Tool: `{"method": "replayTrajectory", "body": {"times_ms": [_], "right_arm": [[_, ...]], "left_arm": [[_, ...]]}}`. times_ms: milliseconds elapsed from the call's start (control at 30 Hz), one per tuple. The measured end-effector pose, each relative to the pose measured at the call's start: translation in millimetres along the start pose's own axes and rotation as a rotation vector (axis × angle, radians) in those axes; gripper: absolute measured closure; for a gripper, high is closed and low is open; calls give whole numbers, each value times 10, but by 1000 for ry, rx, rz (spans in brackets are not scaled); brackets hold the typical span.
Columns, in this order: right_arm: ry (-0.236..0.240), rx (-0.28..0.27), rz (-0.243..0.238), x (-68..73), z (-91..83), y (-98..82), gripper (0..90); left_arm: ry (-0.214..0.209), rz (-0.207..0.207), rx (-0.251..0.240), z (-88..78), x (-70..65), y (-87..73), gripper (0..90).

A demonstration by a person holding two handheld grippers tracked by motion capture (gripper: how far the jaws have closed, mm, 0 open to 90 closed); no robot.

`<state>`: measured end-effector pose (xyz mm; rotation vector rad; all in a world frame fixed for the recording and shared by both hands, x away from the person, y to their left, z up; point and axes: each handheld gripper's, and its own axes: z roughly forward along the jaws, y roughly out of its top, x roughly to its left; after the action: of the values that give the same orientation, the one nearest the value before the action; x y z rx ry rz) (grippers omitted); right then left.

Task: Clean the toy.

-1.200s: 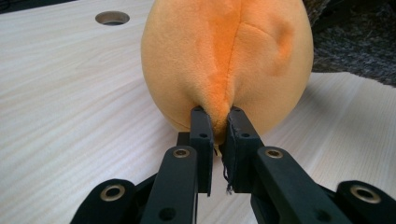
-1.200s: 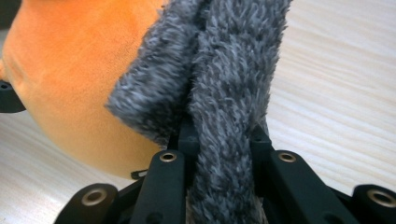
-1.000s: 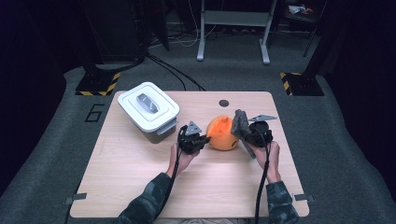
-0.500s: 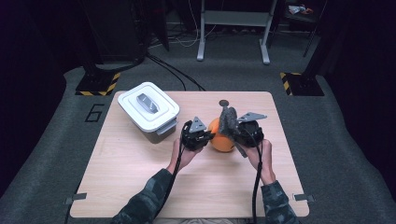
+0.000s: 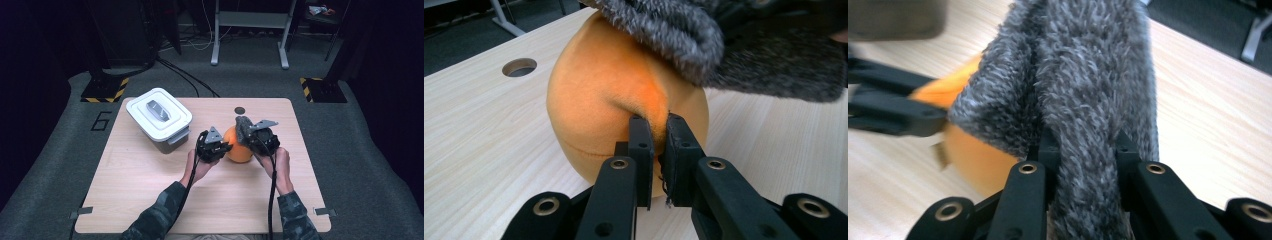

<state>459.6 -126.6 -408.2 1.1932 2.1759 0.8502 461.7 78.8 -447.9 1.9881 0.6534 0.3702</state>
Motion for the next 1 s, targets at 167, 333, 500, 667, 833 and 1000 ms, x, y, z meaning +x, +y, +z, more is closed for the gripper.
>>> {"method": "replayTrajectory", "body": {"times_ms": [167,333,500,667,833,1000], "right_arm": [[-34,34,45,-171,78,-4,748],[-22,18,48,-183,-66,17,747],[79,-8,-50,133,-245,52,746],[91,30,-95,188,-86,65,747],[83,41,-77,153,-70,79,747],[56,59,-35,17,-43,93,747]], "left_arm": [[-5,-6,2,-3,7,-4,836],[-5,3,4,-7,-11,0,833],[-8,0,9,0,-42,11,833],[-14,15,23,14,-48,26,833],[-24,5,11,26,-41,23,834],[-29,-8,12,11,-24,17,834]]}}
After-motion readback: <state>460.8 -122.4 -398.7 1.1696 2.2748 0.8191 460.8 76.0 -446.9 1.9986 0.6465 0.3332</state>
